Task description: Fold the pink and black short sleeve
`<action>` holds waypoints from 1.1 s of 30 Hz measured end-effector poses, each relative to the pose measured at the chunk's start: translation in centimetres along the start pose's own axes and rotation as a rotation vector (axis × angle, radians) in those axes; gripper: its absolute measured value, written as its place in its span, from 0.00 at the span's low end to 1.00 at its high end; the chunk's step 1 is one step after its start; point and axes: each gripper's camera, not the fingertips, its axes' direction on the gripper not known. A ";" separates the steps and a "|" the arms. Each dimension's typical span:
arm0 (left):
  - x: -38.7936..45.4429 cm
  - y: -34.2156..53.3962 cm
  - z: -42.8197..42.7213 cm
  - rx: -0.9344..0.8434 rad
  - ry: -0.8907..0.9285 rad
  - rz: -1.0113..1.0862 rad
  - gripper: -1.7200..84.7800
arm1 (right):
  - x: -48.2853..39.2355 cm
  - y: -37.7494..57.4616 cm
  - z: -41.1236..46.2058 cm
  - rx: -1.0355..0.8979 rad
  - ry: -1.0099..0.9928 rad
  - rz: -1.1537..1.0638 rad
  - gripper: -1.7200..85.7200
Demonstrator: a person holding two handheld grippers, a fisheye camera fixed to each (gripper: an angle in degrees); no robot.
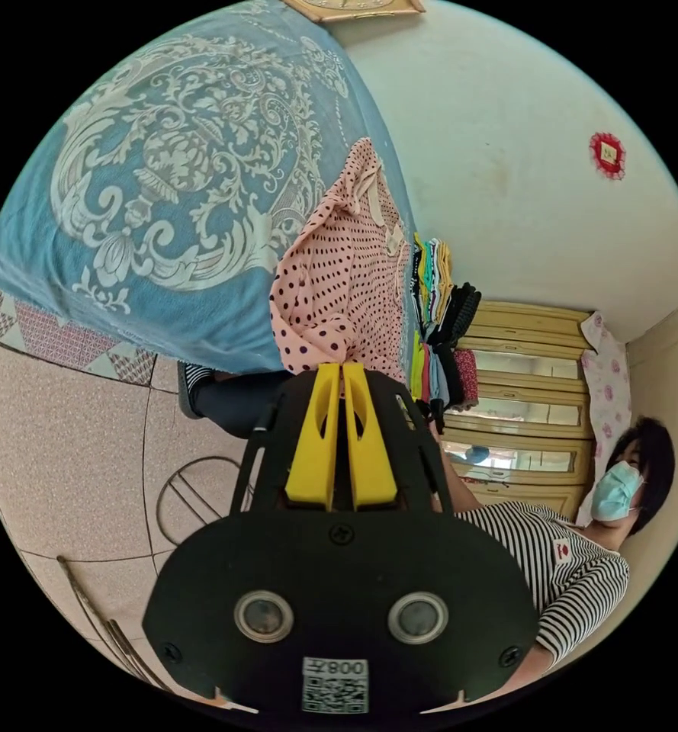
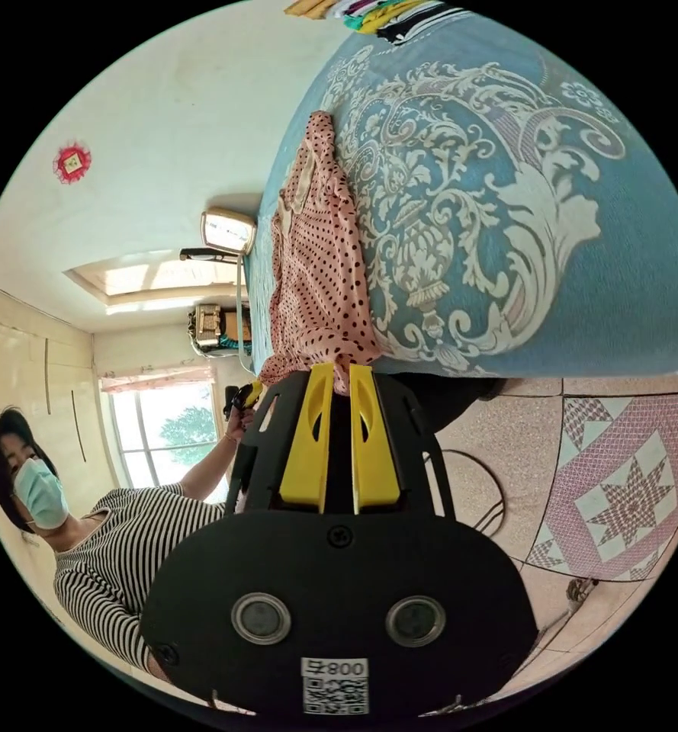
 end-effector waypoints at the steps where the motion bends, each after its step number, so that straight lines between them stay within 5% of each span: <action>1: -0.2 0.1 0.0 0.002 0.004 -0.001 0.04 | 0.4 0.7 0.0 0.014 -0.008 0.005 0.08; 13: -3.5 2.3 0.9 0.004 0.035 -0.028 0.11 | 6.5 6.2 6.7 0.117 -0.157 0.092 0.12; 21: -5.4 1.8 1.9 0.016 0.052 -0.074 0.05 | 8.7 3.8 8.4 0.087 -0.145 0.122 0.04; 33: -4.0 3.7 -3.1 0.148 0.231 0.056 0.03 | 8.2 7.2 1.7 0.099 -0.333 -0.041 0.02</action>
